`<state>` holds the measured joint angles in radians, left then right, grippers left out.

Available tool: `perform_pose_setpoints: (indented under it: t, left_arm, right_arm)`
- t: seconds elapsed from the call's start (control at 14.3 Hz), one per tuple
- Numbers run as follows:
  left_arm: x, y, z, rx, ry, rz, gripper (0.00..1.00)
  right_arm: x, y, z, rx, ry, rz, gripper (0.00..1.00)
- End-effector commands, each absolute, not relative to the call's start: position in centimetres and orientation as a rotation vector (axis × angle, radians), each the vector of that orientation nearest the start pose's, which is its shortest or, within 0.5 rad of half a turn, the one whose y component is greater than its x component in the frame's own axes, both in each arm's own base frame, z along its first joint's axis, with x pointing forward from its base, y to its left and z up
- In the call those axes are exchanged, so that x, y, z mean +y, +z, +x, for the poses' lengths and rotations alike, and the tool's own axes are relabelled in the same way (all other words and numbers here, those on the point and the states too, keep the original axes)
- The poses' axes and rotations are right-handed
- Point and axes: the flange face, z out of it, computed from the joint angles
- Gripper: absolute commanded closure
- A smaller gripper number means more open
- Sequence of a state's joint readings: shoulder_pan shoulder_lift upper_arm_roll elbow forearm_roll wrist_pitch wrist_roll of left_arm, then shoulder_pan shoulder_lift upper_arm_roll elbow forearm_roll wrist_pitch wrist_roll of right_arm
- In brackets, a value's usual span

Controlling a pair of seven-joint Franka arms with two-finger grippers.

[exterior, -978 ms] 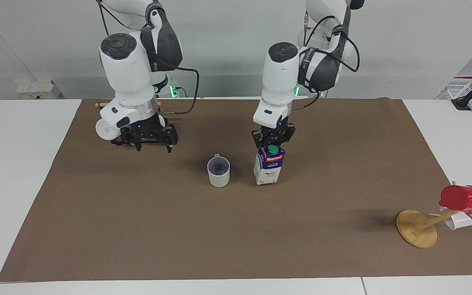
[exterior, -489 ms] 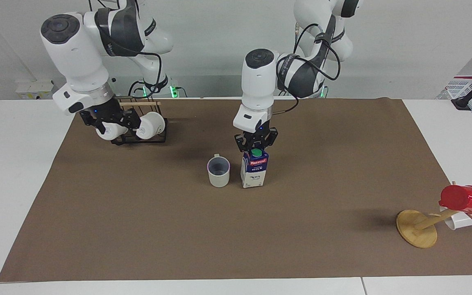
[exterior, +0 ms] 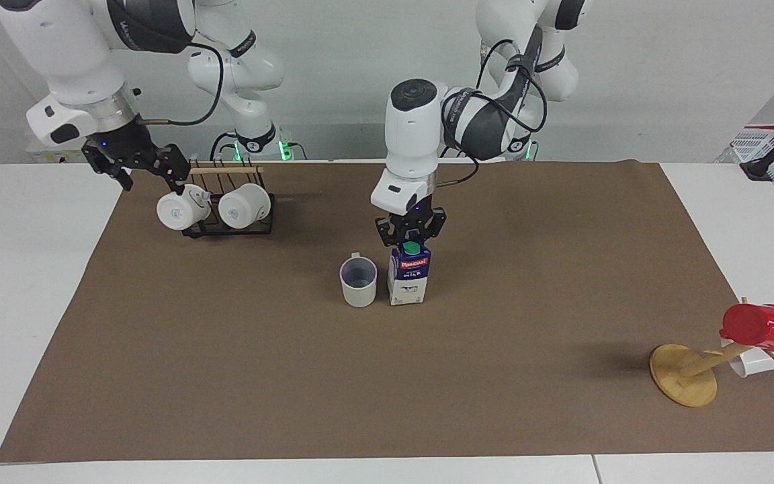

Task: Place cup and milk on table
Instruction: 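Set the mug down with the right gripper while the left gripper carries the carton, then lower the milk carton beside the mug and open the left gripper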

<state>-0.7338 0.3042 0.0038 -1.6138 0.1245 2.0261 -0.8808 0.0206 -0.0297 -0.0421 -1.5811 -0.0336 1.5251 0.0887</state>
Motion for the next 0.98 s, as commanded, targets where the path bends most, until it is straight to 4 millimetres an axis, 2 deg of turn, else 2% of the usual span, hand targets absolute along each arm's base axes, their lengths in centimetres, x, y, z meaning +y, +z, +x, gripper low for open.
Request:
perform_pose_setpoints:
  t: [0.0, 0.14, 0.42, 0.63, 0.7, 0.77, 0.84, 0.91]
  left_arm:
    - [-44.5, 46.36, 49.94, -0.155, -0.299, -3.122, 1.0]
    - [-44.51, 46.38, 49.96, -0.154, -0.303, -3.122, 1.0]
    - [-44.37, 46.08, 50.09, -0.155, -0.31, -3.125, 1.0]
    - [-44.27, 45.72, 50.11, -0.153, -0.31, -3.126, 1.0]
    - [-44.27, 45.57, 49.96, -0.151, -0.303, -3.122, 1.0]
    - [-44.25, 45.55, 49.95, -0.151, -0.301, -3.121, 0.82]
    - [-44.19, 45.55, 50.01, -0.156, -0.302, -3.12, 0.28]
    - [-44.2, 45.64, 50.05, -0.151, -0.308, -3.12, 0.08]
  right_arm:
    - [-0.89, 65.16, 55.3, 0.139, 0.034, -3.196, 0.0]
    - [-0.33, 64.77, 55.32, 0.045, 0.052, -3.194, 0.0]
    - [-0.96, 64.68, 54.82, 0.048, 0.114, -3.187, 0.0]
    - [-0.4, 64.45, 55.02, 0.014, 0.095, -3.184, 0.0]
    - [-0.31, 64.43, 55.14, -0.047, 0.072, -3.183, 0.0]
    - [-0.39, 64.37, 55.16, -0.062, 0.072, -3.183, 0.0]
    - [-0.39, 64.45, 55.11, -0.067, 0.07, -3.183, 0.0]
    - [-0.43, 64.32, 55.03, -0.067, 0.085, -3.185, 0.0]
